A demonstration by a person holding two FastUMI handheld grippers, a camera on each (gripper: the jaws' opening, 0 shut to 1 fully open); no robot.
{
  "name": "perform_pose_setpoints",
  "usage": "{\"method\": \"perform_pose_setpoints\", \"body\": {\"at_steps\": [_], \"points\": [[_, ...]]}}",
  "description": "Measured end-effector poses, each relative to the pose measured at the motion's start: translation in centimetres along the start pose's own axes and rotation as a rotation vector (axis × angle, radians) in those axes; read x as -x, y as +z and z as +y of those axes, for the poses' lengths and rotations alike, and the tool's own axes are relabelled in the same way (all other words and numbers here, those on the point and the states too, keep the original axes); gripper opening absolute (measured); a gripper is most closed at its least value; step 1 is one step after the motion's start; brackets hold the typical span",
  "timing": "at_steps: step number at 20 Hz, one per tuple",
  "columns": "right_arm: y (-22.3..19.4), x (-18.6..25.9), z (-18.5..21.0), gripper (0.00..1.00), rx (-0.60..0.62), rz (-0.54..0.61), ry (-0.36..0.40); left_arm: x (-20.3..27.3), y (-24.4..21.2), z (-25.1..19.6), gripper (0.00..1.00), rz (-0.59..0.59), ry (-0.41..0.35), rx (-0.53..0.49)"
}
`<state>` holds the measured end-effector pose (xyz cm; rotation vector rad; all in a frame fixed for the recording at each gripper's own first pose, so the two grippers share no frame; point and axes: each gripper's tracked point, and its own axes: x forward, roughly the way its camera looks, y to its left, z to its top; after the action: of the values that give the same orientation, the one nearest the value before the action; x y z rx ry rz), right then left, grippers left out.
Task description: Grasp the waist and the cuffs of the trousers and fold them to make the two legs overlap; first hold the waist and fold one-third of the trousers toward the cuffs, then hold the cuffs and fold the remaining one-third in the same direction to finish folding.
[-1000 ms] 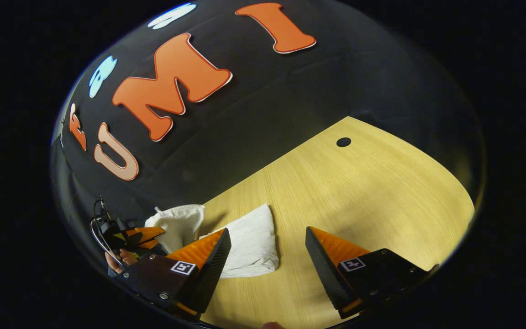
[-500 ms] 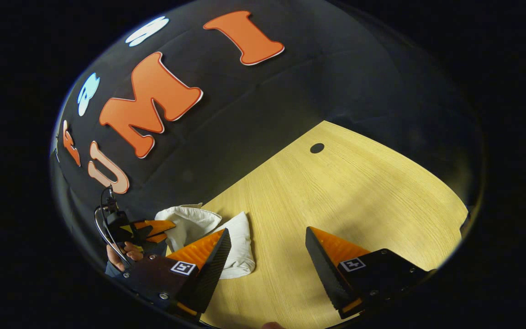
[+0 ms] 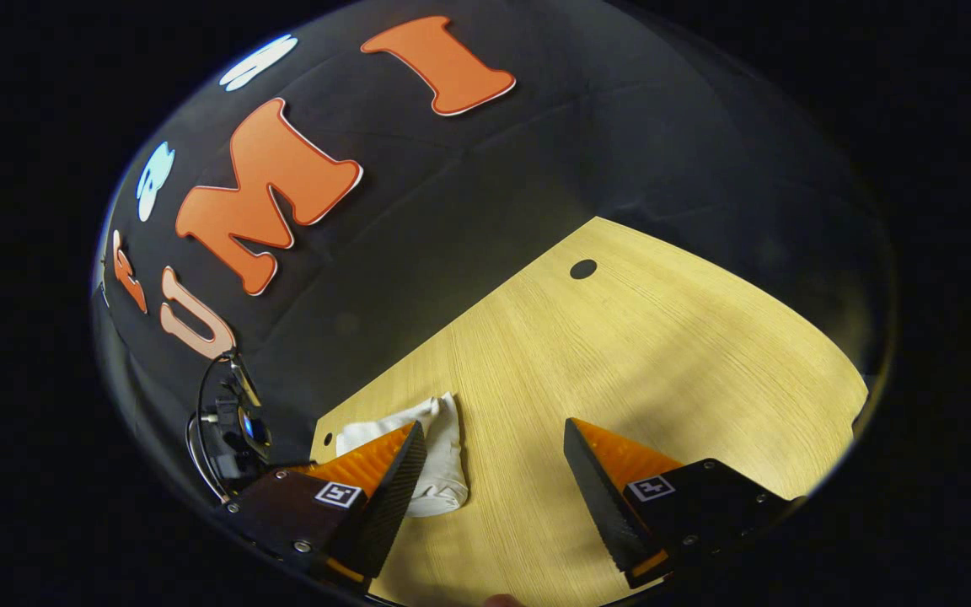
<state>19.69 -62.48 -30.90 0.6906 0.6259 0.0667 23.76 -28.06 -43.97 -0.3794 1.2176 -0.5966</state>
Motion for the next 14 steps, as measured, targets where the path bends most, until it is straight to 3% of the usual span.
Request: {"method": "perform_pose_setpoints", "body": {"at_steps": [2, 4, 7, 14], "points": [[-0.2, -0.4, 0.6, 0.99, 0.015, 0.008, 0.007, 1.2, -1.2, -2.0, 0.67, -0.001, -0.057, -0.014], [-0.3, -0.7, 1.5, 0.99, 0.028, 0.014, 0.018, 3.1, -0.3, -1.4, 1.0, -0.042, -0.038, -0.046], [-0.2, -0.6, 2.4, 0.98, 0.085, -0.008, 0.015, 4.6, 1.8, 0.8, 1.0, -0.149, 0.058, -0.13], [-0.1, -0.3, 7.1, 0.99, 0.331, -0.048, 0.034, 13.8, 4.7, 5.0, 1.0, -0.396, 0.254, -0.236]]}}
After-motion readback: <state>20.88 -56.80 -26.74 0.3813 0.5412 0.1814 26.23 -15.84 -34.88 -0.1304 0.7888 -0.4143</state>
